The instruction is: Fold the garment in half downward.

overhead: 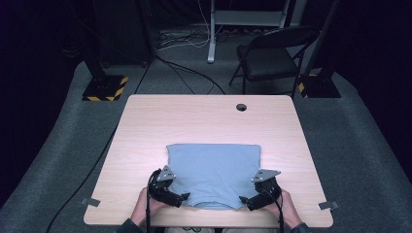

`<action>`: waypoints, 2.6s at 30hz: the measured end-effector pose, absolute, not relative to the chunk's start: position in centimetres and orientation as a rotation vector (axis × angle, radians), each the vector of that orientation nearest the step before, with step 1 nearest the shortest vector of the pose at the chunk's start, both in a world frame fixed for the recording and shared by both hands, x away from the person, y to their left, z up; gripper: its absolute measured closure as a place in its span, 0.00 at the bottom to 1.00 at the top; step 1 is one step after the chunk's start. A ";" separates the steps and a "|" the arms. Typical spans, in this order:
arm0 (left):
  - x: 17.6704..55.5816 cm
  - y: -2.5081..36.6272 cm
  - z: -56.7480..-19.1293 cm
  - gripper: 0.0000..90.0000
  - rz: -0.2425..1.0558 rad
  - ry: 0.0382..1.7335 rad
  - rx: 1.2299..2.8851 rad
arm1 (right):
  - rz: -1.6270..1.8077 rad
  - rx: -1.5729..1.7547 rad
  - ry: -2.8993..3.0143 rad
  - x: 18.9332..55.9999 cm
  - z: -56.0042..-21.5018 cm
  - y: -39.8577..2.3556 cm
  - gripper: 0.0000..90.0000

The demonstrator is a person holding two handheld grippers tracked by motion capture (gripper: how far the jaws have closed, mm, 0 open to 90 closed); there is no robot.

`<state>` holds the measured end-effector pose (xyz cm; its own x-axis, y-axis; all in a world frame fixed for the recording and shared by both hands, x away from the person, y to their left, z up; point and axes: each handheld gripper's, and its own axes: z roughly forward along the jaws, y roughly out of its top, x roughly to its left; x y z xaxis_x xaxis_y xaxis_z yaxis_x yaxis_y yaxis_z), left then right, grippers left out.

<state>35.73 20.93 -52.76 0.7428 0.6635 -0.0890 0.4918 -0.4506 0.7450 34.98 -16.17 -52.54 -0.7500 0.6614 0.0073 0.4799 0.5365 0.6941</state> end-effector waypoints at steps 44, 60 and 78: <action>39.5 21.0 -53.0 0.00 0.231 0.793 2.138 | 1.018 0.927 2.474 37.8 -52.2 -15.9 0.00; 41.4 22.2 -52.4 0.00 0.243 0.807 2.080 | 0.979 0.922 2.413 39.0 -52.1 -16.7 0.00; 44.7 22.3 -52.1 0.00 0.259 0.879 2.026 | 1.086 1.002 2.417 42.2 -52.5 -16.9 0.00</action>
<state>44.72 22.27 -52.11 0.7270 0.6715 -0.1435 0.4864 -0.3561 0.7978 42.17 -16.95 -52.53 -0.7087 0.7055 0.0055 0.4726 0.4689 0.7462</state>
